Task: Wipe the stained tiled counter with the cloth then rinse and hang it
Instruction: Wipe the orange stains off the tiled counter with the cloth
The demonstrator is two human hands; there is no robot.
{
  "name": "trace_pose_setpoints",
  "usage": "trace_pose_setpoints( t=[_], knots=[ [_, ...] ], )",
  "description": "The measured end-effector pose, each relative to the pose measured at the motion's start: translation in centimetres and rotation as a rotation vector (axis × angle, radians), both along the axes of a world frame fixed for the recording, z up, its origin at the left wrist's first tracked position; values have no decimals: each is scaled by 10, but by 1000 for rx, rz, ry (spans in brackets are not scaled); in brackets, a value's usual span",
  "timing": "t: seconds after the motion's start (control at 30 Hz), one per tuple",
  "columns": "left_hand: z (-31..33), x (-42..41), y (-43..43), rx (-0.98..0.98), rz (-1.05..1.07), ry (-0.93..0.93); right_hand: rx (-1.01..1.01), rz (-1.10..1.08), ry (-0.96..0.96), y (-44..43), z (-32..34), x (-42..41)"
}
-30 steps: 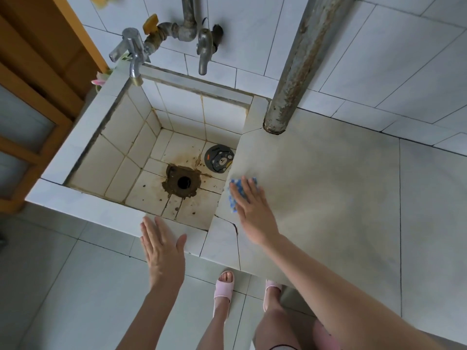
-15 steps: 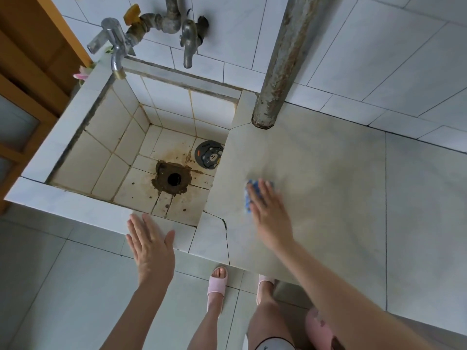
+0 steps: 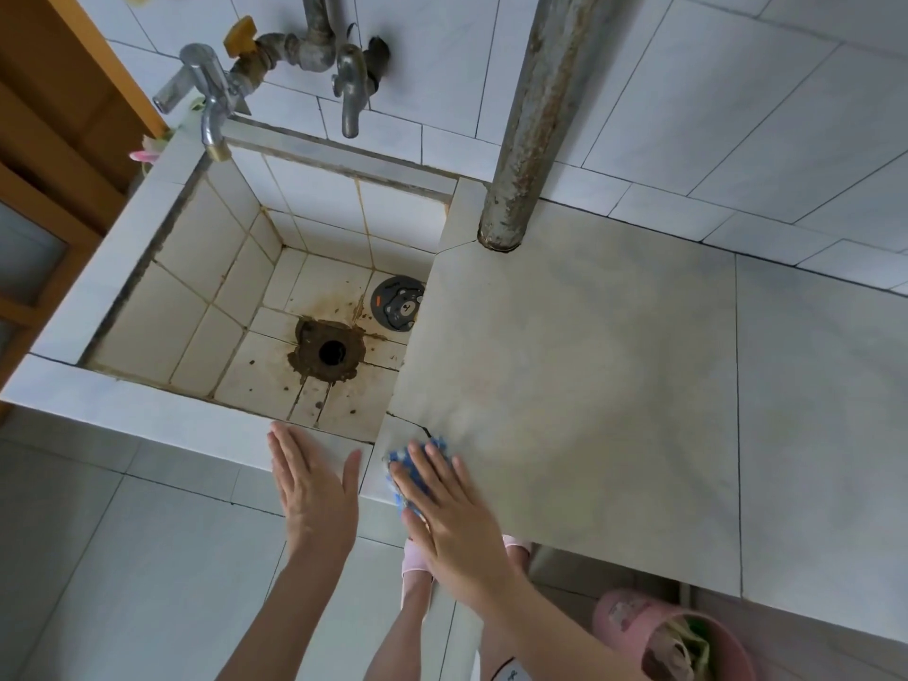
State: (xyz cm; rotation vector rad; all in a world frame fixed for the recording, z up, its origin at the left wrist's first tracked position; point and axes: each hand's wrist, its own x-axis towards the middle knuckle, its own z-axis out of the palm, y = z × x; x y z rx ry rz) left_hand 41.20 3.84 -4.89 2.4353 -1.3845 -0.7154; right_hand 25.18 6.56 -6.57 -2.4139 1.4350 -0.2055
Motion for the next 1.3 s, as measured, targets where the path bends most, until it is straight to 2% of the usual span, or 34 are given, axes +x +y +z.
trace_pose_setpoints(
  t=[0.1,0.37,0.5,0.57,0.73,0.87,0.9,1.03,1.17,1.3],
  knots=[
    [3,-3,-1,34,-29,-42,-8,17,88,-16,0,-16],
    [-2,1,5,49,-107,-150,92,-432,192,-102,-9,-102],
    [-4,2,5,47,-114,-159,101,-600,121,-126,-4,-85],
    [-5,2,5,46,-116,-159,90,-520,138,-124,-2,-66],
    [-7,1,6,57,-113,-160,18,-145,65,-83,-5,5],
    [-7,2,6,57,-113,-173,-22,6,130,-82,-3,-4],
    [-7,2,6,55,-118,-177,-18,-11,139,-91,-4,-13],
    [-7,2,5,52,-133,-211,30,-308,139,-147,-8,-55],
    [-8,3,5,63,-136,-224,94,-366,201,-199,-4,-88],
    [-9,3,4,59,-137,-230,64,-395,176,-211,-2,-61]
  ],
)
